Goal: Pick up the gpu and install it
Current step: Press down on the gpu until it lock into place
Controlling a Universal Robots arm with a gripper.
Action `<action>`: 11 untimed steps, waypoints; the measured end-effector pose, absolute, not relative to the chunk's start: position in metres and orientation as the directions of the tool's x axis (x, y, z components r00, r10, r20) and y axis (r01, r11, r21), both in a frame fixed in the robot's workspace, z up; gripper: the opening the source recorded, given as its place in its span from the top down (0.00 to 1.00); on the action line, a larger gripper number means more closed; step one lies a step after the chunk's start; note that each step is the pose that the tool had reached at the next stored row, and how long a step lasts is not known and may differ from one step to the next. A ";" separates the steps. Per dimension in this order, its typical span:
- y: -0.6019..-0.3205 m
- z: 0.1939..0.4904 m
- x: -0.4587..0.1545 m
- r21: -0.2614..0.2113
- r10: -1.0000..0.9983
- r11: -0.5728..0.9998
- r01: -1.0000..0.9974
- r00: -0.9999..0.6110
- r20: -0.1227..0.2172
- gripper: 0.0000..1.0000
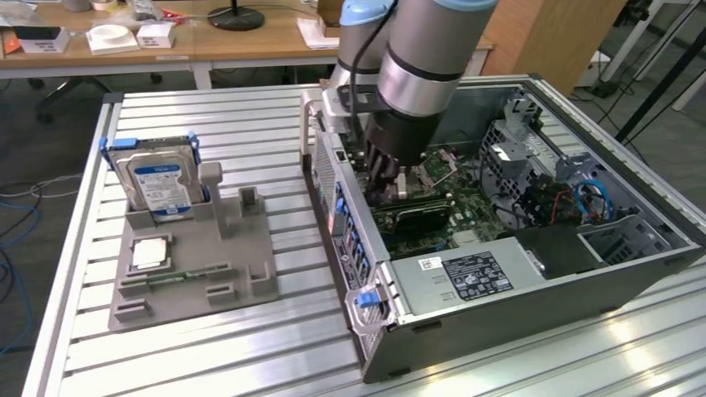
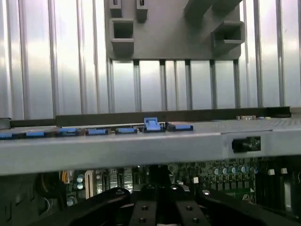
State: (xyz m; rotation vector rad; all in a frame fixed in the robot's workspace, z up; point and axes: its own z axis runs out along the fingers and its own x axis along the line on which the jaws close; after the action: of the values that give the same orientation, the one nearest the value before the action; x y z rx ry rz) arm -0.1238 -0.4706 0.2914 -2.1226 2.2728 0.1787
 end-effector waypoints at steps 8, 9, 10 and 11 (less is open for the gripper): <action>-0.471 0.291 -0.106 0.066 -0.993 0.065 -0.996 -0.071 -0.098 0.89; -0.471 0.291 -0.106 0.066 -0.993 0.065 -0.996 -0.071 -0.098 0.89; -0.471 0.291 -0.106 0.066 -0.993 0.065 -0.996 -0.071 -0.097 0.89; -0.471 0.291 -0.106 0.066 -0.993 0.065 -0.996 -0.071 -0.097 0.89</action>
State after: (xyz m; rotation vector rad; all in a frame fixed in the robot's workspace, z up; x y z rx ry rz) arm -0.1056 -0.4706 0.2914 -2.1227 2.2729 0.1786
